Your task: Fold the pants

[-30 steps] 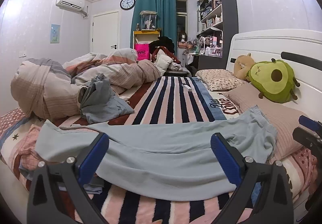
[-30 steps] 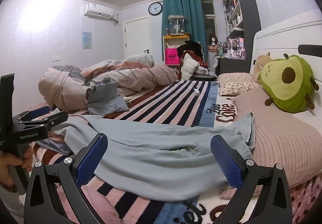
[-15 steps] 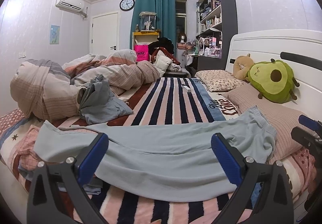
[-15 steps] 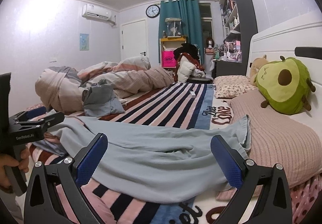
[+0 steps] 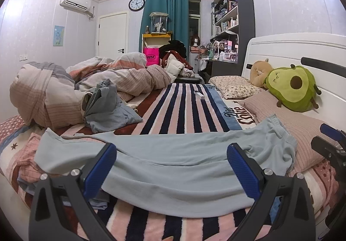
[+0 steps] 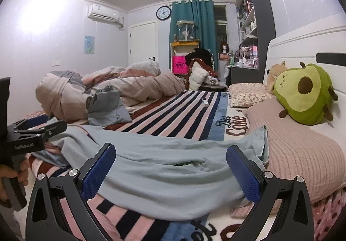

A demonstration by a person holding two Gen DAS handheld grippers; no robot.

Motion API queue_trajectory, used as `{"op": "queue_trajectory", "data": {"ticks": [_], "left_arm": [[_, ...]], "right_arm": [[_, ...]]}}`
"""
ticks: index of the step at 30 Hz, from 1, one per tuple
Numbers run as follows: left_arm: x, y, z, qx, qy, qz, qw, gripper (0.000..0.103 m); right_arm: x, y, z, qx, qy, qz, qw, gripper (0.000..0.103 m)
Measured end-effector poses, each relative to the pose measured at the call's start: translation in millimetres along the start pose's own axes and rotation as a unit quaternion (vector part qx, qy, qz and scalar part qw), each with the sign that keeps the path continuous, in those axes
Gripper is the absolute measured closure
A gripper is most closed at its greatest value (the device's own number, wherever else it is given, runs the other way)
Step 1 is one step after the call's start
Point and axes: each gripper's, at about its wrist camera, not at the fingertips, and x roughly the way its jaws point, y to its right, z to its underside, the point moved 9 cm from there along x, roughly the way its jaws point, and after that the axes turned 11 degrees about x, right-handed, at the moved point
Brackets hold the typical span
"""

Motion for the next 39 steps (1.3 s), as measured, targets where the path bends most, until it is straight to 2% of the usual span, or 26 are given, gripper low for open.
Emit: {"op": "queue_trajectory", "data": {"ticks": [8,17,21,24,29,35,39], "left_arm": [[0,0,1,-0.001,0.0,0.001,1.0,0.002],[3,-5,4,0.005,-0.003,-0.005,1.0,0.002],[3,-6,3,0.015,0.005,-0.011,0.9998,0.002],[4,-6,4,0.016,0.0,-0.011,0.9998,0.002],[6,-6,5,0.018,-0.001,-0.011,0.9998,0.002],[18,-7,11,0.015,-0.012,0.001,0.9998,0.002],[37,-7,26,0.003,-0.047,0.022,0.9986,0.001]], "right_arm": [[1,0,3,-0.008,-0.008,0.003,1.0,0.001],[2,-5,4,-0.003,-0.022,-0.017,1.0,0.001],[-3,-8,5,-0.023,-0.005,-0.01,1.0,0.001],[-1,-12,5,-0.032,-0.008,-0.002,0.999,0.001],[-3,-12,2,-0.016,0.007,-0.02,1.0,0.001],[12,-4,7,-0.01,-0.019,-0.01,1.0,0.001],[29,5,22,0.002,-0.055,-0.016,0.998,0.001]]}}
